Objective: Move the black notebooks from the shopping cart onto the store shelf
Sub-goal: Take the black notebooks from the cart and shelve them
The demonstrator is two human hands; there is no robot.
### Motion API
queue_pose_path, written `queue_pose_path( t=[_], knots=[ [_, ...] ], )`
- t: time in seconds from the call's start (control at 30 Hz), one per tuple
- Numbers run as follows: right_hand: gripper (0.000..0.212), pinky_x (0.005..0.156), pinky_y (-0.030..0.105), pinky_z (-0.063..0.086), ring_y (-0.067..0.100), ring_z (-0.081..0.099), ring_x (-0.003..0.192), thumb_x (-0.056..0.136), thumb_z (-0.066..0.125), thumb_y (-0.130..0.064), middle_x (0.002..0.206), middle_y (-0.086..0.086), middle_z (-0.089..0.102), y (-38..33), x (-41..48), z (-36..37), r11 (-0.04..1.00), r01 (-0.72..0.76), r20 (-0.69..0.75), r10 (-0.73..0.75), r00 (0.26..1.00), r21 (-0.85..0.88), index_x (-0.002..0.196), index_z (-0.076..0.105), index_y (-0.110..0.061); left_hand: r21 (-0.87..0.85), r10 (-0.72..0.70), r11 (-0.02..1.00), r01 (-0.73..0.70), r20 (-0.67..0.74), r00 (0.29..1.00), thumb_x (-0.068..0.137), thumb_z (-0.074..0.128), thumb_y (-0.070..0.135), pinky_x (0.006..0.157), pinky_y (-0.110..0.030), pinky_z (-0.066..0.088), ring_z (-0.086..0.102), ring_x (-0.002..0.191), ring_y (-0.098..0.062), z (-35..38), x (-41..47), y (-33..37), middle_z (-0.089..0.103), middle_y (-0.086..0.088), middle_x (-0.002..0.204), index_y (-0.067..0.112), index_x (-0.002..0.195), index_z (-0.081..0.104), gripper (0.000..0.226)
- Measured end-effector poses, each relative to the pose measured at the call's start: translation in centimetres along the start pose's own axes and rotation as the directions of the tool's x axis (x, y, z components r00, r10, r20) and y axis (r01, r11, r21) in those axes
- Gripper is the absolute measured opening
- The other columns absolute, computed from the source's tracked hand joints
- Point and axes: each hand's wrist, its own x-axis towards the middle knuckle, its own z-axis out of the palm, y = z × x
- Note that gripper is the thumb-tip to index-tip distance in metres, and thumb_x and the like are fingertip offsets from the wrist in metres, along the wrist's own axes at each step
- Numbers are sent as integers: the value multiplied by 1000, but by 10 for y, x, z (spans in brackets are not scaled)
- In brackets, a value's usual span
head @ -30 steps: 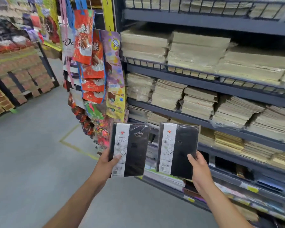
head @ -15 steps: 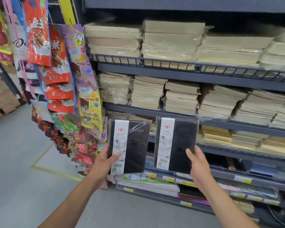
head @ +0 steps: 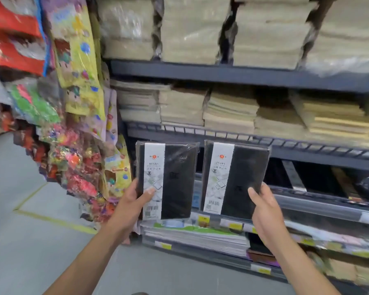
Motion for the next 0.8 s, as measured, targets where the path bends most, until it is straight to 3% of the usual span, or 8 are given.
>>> queue_pose_path(
  t=[0.17,0.27,0.37,0.43,0.53,0.63,0.73,0.8],
  knots=[
    [33,116,35,38,2,57,126,105,49,-11,132,-15,66,66,31,-7,993,119,1,-119,993,-13,129,59,-31,18,70,997,-71,38,997,101,62,24,107,-47,49,63,127,-14,-5,29,-65,67,9,137,31,142,53,42],
    [35,116,41,39,8,58,128,105,49,-12,134,-10,66,88,42,-9,985,174,-6,-174,985,0,137,57,-23,51,97,994,-100,55,994,102,61,22,98,-40,55,68,120,-17,-5,45,-83,71,5,130,23,137,57,36],
    [35,113,46,42,16,60,127,103,52,-19,133,-4,67,105,43,-13,977,210,-14,-209,978,28,137,57,-21,41,120,992,-121,26,992,102,60,15,84,-33,62,73,109,-19,-3,58,-89,76,-1,120,17,131,61,29],
    [37,111,48,44,20,60,128,103,51,-20,134,-2,67,115,40,-19,975,214,-20,-213,977,64,139,56,-20,47,116,992,-117,31,993,102,60,14,82,-36,63,75,103,-22,-1,65,-87,77,-4,116,16,128,64,27],
    [36,103,40,51,18,62,126,106,46,-15,134,-2,67,123,33,-25,969,208,-25,-206,978,133,140,55,-21,78,113,990,-117,50,992,101,63,21,85,-38,59,75,99,-20,3,78,-76,79,-4,110,15,122,69,23],
    [33,96,37,54,17,65,121,106,45,-15,129,-2,70,122,29,-30,971,206,-47,-202,978,124,136,58,-20,116,87,989,-90,36,996,97,69,26,78,-26,57,76,94,-11,13,97,-57,80,2,105,17,115,72,20],
    [34,97,38,53,18,65,121,106,45,-16,129,-1,70,121,28,-34,970,213,-68,-206,976,120,137,57,-20,95,4,995,-4,-1,1000,94,74,23,75,-39,64,78,85,-22,28,132,-39,79,-13,102,6,109,72,23],
    [34,97,38,54,18,65,121,106,45,-17,129,-2,70,123,26,-36,971,202,-84,-192,978,130,137,57,-21,111,-47,992,51,-37,998,86,82,27,73,-46,65,78,79,-26,37,156,-29,79,-18,99,-2,113,66,43]
  ],
)
